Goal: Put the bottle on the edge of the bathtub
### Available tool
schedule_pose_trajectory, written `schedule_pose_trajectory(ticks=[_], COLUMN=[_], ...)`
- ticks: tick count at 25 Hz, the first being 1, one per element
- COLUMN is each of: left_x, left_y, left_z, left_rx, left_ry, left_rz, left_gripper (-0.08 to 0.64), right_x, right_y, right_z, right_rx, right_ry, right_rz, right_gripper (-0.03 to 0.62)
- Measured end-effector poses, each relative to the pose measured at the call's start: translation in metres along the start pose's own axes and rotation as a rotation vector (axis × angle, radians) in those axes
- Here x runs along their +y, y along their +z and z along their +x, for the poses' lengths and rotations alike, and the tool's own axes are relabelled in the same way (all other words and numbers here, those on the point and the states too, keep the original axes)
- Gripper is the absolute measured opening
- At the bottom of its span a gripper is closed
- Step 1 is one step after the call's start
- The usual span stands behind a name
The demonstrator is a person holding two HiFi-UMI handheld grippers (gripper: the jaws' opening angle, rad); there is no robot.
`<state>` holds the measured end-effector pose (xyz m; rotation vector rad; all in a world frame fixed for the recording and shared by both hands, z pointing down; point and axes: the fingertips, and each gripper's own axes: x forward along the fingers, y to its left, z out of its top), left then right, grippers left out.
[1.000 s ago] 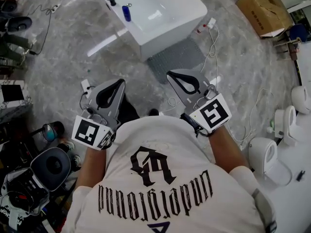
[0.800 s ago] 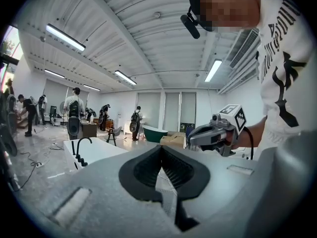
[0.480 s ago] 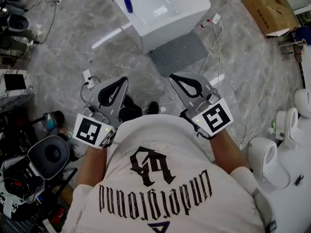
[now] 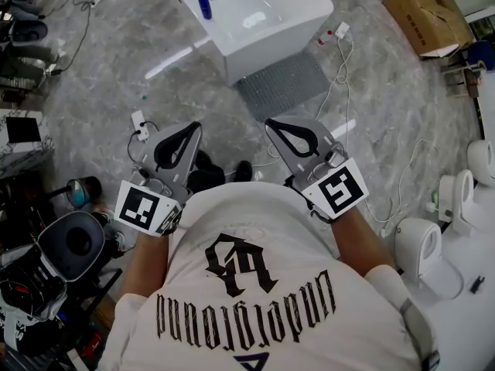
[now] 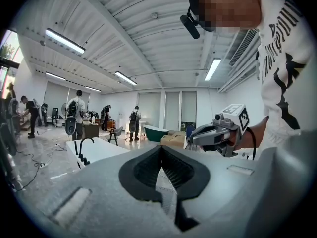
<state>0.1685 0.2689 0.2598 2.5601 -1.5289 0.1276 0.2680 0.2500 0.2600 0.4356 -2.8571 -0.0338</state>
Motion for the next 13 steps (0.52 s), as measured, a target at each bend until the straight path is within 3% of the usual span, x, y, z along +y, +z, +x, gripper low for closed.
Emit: schedule_pose_trajectory(ticks=[13], left_x=[-0.008], left_y=[-0.004], left_z=[-0.022], left_rx=[-0.011], left_ry=[-0.003], left_rz=[-0.005], left_gripper=[0.008], right_x=[0.023], right_y=[0.002], right_z=[-0.001], right_rx=[0.007], right_ry=[0.006], right_rz=[-0.002], right_gripper=[0.002])
